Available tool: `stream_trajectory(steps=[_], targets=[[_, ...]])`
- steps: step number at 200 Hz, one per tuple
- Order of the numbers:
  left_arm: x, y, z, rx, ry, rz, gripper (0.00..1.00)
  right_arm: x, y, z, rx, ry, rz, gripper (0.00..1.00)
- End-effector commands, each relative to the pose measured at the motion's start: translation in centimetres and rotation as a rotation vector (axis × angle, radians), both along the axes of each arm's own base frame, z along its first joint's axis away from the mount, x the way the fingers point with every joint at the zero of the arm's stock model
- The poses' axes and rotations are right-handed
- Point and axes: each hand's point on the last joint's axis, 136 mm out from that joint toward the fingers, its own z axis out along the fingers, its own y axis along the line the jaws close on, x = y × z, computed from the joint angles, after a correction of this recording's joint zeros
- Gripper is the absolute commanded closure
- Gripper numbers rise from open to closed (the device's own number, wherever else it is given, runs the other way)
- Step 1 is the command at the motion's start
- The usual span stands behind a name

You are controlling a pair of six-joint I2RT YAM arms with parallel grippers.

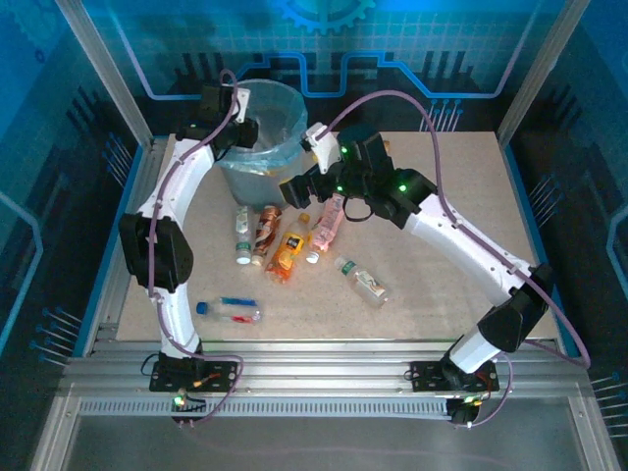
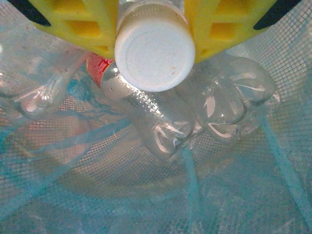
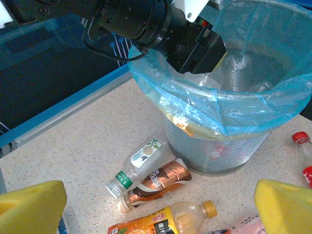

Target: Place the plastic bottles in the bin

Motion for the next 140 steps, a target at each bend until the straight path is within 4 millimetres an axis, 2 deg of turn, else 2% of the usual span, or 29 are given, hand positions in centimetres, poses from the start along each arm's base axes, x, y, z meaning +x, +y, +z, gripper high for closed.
stream_trajectory(steps=[1, 10, 34, 67, 126, 140], targets=[[-0.2, 0.7, -0.7, -0.038, 0.027, 0.006, 0.67, 0.2, -0.1, 0.7, 0.018, 0.011, -0.004, 0.0], [-0.2, 0.9, -0.2, -0.045, 0.021, 0.016, 0.54, 0.3, -0.1, 0.8, 0.019, 0.01, -0.003, 0.0], [-0.2, 1.0, 1.4, -0.066, -0.002, 0.025, 0.39, 0.3, -0.1, 0.9, 0.022, 0.01, -0.004, 0.0], [-0.5, 0.6, 4.4, -0.1, -0.06, 0.014, 0.37, 0.2, 0.0, 1.0, 0.025, 0.012, -0.002, 0.0], [-1.1, 0.2, 7.1, -0.141, -0.09, 0.012, 0.39, 0.2, -0.2, 1.1, 0.022, 0.01, -0.011, 0.0], [-1.5, 0.2, 8.6, -0.156, -0.115, 0.014, 0.39, 0.4, -0.4, 1.3, 0.011, 0.004, -0.022, 0.0]])
